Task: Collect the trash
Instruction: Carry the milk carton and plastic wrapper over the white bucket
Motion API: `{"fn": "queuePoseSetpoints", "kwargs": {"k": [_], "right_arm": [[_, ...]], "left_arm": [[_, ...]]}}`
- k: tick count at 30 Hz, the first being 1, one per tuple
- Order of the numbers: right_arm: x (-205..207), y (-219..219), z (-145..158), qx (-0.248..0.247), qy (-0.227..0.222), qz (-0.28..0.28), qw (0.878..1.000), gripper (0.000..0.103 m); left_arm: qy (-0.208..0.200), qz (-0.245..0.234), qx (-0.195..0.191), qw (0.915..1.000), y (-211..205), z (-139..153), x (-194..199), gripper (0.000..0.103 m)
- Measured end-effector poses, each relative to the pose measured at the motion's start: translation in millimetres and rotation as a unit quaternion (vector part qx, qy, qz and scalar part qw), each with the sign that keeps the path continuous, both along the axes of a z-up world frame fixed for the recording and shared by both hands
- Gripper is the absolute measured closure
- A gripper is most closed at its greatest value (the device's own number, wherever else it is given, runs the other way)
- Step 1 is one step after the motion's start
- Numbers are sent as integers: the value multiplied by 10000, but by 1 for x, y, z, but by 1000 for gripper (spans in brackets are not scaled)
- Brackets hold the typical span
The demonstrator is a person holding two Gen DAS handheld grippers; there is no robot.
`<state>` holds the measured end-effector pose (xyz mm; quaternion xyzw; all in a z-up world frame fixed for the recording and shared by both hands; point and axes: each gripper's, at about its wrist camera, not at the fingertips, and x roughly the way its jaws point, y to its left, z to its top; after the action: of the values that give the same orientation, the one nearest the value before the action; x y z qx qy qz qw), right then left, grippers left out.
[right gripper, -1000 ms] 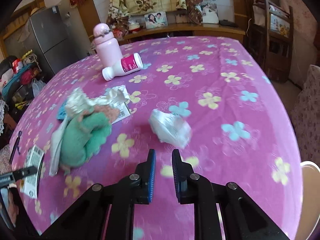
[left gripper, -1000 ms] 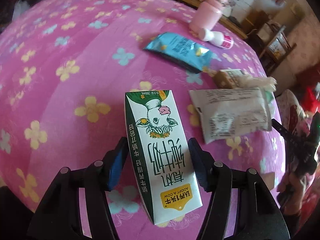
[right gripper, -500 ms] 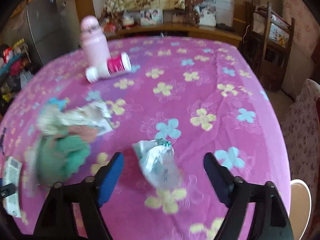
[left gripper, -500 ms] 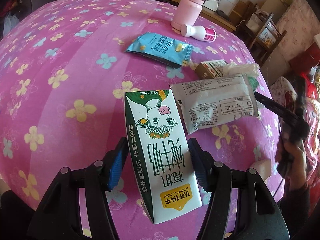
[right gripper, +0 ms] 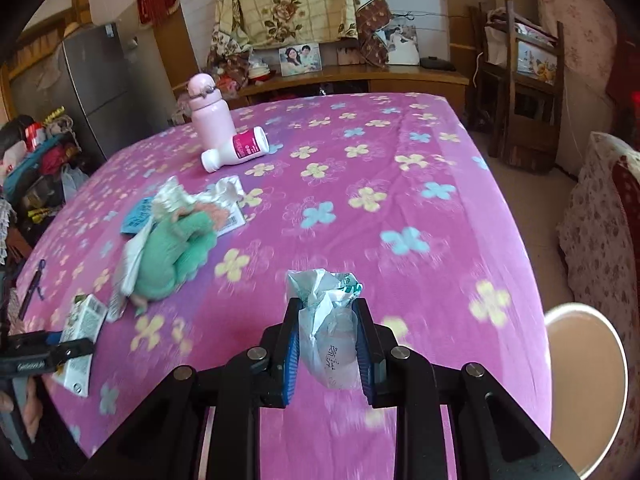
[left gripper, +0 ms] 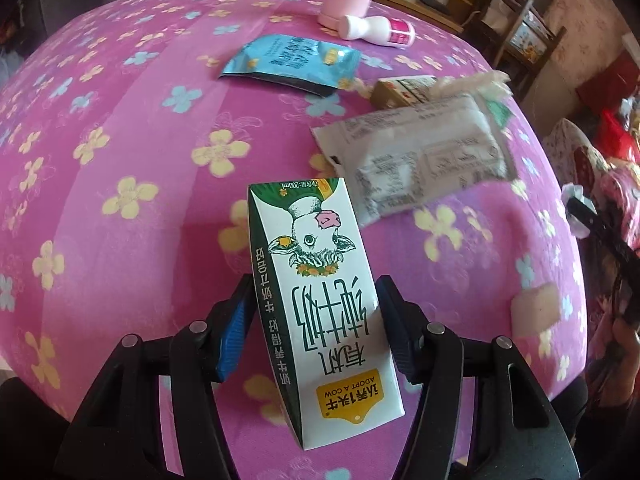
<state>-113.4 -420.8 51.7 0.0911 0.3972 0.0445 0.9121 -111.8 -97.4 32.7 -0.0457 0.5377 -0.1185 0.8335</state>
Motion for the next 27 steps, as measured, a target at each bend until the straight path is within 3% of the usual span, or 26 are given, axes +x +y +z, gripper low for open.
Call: {"fn": "queuePoseSetpoints", "kwargs": {"k": [6, 15, 27], "right_arm": [[-37, -2, 2, -61, -69, -99, 9999, 79], [-71, -21, 12, 15, -142, -394, 9991, 79], [-114, -87, 18, -116, -132, -1175, 9929, 79]], "left_arm": [[-408, -328, 84, 9986, -25, 30, -21, 45], [-661, -1014, 18, 9927, -89, 57, -39, 45], [-1026, -2035, -2, 9737, -204, 82, -54, 45]]}}
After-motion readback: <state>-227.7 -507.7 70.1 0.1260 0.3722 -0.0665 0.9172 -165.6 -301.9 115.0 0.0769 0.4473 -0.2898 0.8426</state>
